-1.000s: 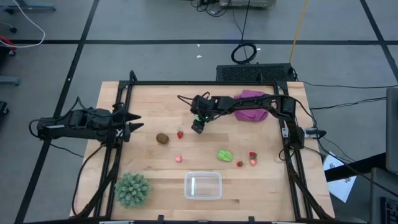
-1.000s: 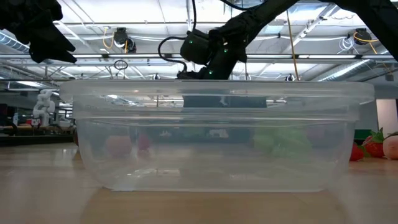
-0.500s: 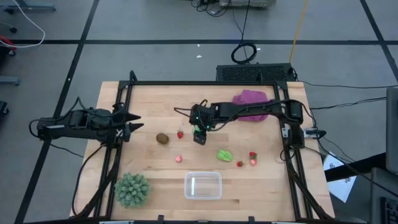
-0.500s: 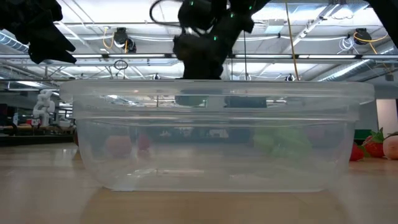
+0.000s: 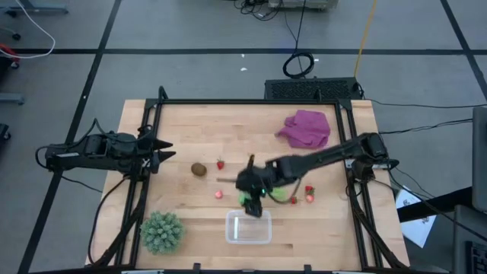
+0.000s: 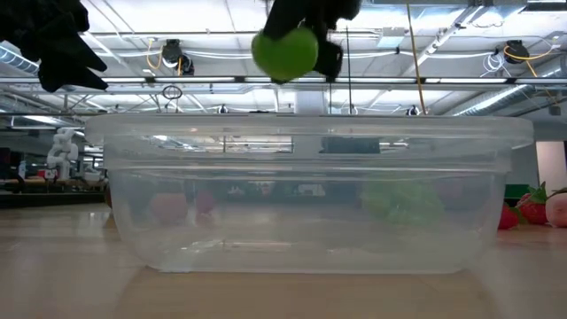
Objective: Pick and placing Produce into tupperware
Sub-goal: Put the green cabbage into the transparent bin
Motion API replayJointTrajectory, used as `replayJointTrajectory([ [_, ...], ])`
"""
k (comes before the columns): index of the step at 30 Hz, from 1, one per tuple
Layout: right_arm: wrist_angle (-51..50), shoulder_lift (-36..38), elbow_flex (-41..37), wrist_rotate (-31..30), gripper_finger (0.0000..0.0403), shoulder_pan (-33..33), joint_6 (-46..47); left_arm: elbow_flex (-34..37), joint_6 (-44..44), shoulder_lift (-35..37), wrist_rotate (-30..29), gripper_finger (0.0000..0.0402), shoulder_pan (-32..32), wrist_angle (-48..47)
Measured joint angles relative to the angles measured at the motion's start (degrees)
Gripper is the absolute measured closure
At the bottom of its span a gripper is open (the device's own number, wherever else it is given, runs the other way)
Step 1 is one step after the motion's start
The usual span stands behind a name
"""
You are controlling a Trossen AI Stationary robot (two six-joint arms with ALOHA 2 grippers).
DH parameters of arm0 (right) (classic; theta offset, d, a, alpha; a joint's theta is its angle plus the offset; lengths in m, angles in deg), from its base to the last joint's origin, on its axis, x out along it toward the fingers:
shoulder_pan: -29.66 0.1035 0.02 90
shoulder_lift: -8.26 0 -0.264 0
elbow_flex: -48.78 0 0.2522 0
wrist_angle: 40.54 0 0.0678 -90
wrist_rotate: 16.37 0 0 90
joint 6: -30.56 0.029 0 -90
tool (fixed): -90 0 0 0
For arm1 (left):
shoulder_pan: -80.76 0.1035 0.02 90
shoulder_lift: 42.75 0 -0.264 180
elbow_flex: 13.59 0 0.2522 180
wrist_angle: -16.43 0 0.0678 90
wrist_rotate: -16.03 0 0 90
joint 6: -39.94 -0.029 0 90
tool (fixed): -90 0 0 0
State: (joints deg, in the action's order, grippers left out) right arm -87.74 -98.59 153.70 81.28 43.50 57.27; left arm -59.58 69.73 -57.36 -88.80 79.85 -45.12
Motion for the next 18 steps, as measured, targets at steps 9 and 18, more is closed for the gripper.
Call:
replayJointTrajectory([
  [9, 12.4, 0.0, -7.3, -0.7, 0.017, 8.3, 11.0, 0.0, 2.5, 0.0, 0.0, 0.019, 0.0, 0.0],
  [18, 18.4, -0.1, -14.2, -1.7, 0.017, 11.1, 16.9, 0.0, 3.8, 0.0, 0.0, 0.019, 0.0, 0.0],
])
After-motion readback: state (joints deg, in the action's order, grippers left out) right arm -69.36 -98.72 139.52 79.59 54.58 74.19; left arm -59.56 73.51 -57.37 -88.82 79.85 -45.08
